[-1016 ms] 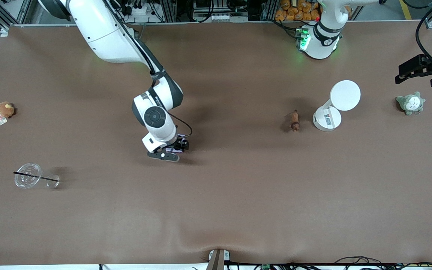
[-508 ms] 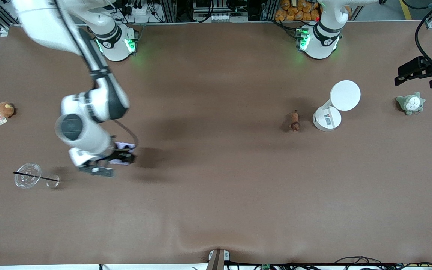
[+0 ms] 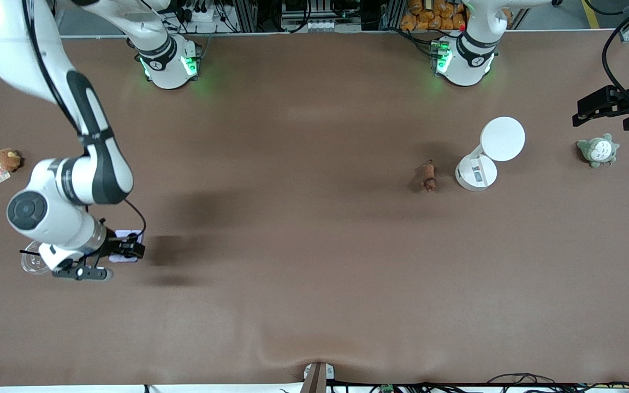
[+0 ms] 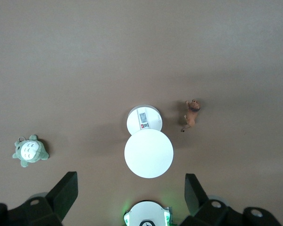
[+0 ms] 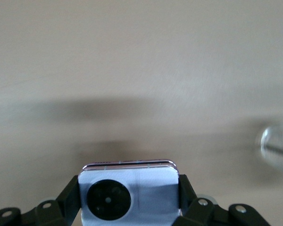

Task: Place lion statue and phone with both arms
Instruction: 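Carry the phone with the right gripper toward the glass cup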

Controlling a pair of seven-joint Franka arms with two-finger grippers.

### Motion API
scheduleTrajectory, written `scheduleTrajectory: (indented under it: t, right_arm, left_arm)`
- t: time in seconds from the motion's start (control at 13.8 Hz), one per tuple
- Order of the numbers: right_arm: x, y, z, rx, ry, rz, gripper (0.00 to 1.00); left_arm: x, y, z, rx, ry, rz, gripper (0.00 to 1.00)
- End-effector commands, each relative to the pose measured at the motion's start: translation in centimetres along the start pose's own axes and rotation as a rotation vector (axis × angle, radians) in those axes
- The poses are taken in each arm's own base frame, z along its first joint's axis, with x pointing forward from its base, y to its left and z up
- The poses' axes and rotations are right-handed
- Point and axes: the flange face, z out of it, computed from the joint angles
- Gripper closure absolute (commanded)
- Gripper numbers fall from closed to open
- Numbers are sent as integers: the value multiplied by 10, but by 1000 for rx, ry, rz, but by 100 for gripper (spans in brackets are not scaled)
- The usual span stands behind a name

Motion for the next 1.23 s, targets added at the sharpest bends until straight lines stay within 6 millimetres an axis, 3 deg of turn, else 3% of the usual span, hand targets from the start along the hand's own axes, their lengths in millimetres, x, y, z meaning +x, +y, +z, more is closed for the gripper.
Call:
scheduleTrajectory:
  t: [0.0, 0.15, 0.29, 0.51, 0.73, 0.94, 1.02, 1.16]
  right_arm:
    - [24, 45, 42, 6, 81, -97, 100]
    - [24, 51, 60, 5, 95, -101, 100]
    - [22, 50, 67, 7, 86, -85, 100]
    - [17, 52, 72, 10, 63, -41, 91]
    - [9, 79, 80, 7, 44, -12, 87]
    - [4, 84, 86, 7, 30, -5, 86]
    - [2, 92, 87, 7, 28, 4, 76]
    - [1, 93, 88, 6, 31, 3, 0]
  left_arm:
    - [2, 3, -3, -6, 9, -2, 0]
    - [2, 3, -3, -6, 9, -2, 0]
    - [3, 3, -1, -6, 6, -2, 0]
    - [4, 3, 1, -5, 3, -2, 0]
    - [4, 2, -2, -5, 10, -3, 0]
    - [4, 2, -2, -4, 12, -3, 0]
    - [4, 1, -3, -5, 13, -5, 0]
    - [4, 3, -2, -3, 12, -1, 0]
